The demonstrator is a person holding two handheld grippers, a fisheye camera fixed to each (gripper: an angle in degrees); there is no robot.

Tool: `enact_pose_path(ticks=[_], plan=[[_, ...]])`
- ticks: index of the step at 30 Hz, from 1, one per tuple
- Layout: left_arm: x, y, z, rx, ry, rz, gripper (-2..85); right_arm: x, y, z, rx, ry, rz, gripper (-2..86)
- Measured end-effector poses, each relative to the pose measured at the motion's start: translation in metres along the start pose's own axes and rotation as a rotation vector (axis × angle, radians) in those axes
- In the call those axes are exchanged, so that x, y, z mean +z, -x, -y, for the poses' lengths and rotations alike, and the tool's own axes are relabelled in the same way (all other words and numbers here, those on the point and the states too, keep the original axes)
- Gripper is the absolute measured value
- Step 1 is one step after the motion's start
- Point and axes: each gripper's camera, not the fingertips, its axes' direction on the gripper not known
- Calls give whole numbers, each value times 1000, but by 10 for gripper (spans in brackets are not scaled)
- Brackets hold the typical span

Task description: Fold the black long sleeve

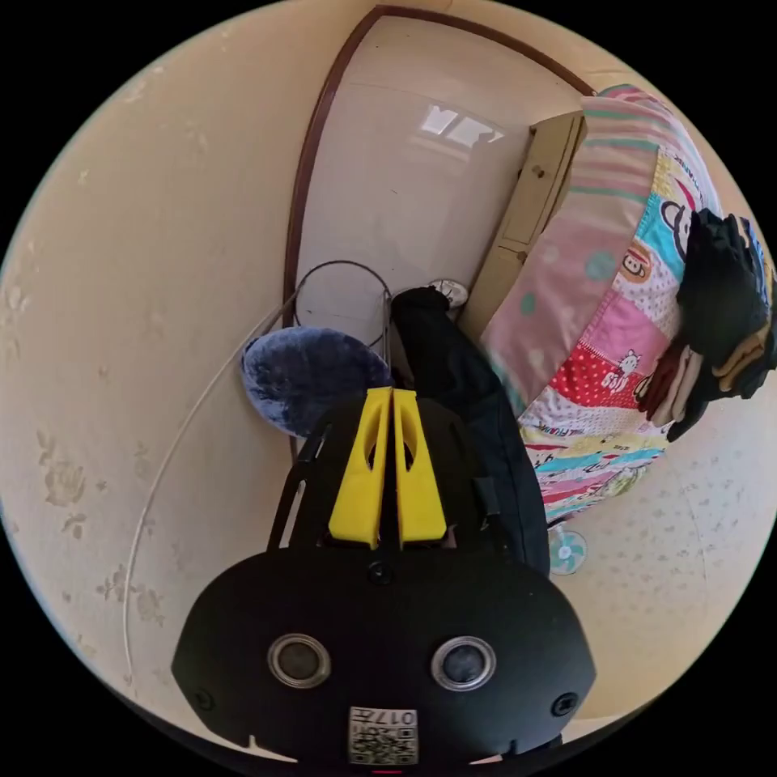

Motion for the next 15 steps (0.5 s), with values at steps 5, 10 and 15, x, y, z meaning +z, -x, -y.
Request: enact_pose_path(ticks=[5, 10, 15], plan=[[68, -60, -8, 165, 88, -159, -3, -172, 124, 41, -102, -326, 23, 2], [40, -198, -27, 584, -17, -114, 11, -207, 283, 23, -275, -508, 0, 2], [-91, -330, -111, 1050, -457, -188, 52, -178, 418, -79, -611, -840, 142, 3]])
